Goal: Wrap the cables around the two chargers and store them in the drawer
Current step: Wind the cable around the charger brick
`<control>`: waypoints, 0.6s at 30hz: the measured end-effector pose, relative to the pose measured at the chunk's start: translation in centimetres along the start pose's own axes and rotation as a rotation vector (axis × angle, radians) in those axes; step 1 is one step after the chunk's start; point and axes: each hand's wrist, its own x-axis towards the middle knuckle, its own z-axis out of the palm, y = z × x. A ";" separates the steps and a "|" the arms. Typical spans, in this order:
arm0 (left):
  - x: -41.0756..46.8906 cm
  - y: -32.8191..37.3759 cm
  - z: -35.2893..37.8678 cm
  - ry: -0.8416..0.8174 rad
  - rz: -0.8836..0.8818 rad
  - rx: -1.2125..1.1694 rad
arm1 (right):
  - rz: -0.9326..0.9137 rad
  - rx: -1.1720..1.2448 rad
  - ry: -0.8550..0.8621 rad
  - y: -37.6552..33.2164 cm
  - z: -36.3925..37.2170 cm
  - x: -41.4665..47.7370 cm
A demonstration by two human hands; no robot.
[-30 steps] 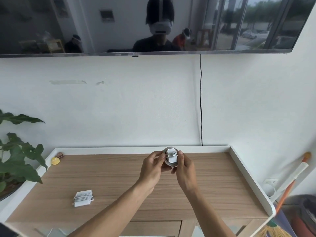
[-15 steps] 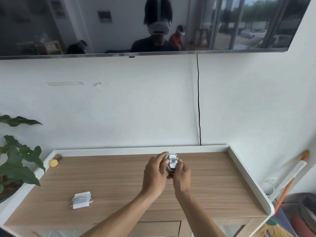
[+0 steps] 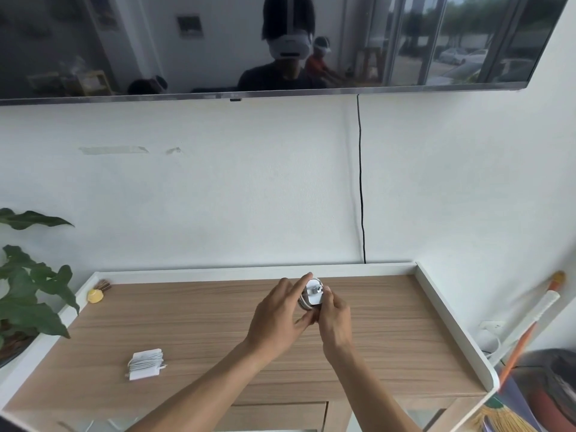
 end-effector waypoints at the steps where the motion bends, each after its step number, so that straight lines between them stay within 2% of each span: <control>1: 0.1 0.0 0.0 0.008 -0.029 0.012 | 0.000 -0.013 -0.023 0.2 0.0 0.1; 6: 0.9 0.2 -0.1 0.012 -0.169 -0.147 | 0.027 -0.013 -0.113 0.5 -0.2 0.7; 10: 1.2 -0.6 0.2 0.016 -0.211 -0.303 | 0.036 -0.020 -0.234 -0.1 -1.3 1.1; 15: 1.4 -1.0 0.4 -0.023 -0.233 -0.450 | -0.023 -0.191 -0.259 0.1 -1.7 1.8; 18: 1.8 -1.0 0.5 -0.052 -0.282 -0.538 | 0.021 -0.161 -0.273 0.2 -1.7 2.0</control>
